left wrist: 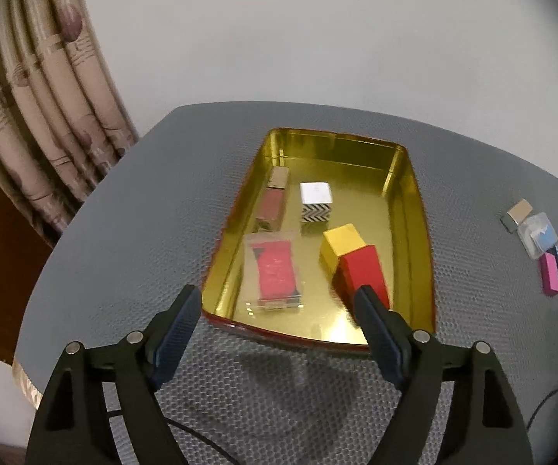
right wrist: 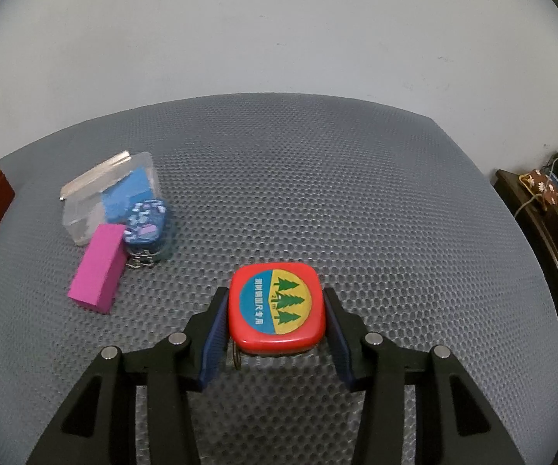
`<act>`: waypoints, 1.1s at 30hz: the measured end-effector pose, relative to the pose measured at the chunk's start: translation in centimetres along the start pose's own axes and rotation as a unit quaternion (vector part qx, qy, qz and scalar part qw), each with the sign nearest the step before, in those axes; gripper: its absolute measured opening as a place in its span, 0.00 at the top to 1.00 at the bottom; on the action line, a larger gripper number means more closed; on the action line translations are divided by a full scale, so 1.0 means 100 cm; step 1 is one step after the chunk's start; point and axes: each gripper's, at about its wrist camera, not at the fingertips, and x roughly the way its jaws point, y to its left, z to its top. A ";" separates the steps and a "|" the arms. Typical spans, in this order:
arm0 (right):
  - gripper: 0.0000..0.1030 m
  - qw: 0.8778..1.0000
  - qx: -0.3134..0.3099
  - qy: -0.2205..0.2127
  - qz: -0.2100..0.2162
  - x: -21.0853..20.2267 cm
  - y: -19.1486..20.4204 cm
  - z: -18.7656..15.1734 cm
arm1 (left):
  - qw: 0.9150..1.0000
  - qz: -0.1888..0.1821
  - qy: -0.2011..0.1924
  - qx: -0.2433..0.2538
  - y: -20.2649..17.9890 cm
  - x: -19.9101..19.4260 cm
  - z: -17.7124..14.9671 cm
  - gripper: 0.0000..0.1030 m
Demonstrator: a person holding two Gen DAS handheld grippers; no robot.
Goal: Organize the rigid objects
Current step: 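Carry the red tape measure into the tin and open the right gripper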
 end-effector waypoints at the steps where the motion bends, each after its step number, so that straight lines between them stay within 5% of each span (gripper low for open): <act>1: 0.54 1.000 -0.004 -0.002 -0.004 -0.003 0.003 0.000 | 1.000 0.003 0.002 -0.005 0.003 0.000 -0.001 0.21; 15: 0.54 0.994 -0.062 -0.050 0.068 -0.057 0.066 0.015 | 0.998 0.021 0.019 -0.057 0.043 0.006 -0.008 0.18; 20: 0.54 0.986 -0.103 -0.060 0.117 -0.090 0.142 0.040 | 0.997 0.026 0.017 -0.068 0.054 0.005 -0.007 0.18; 33: 0.54 0.952 -0.214 -0.056 0.210 -0.125 0.283 0.034 | 0.993 0.033 0.018 -0.115 0.087 0.004 -0.003 0.18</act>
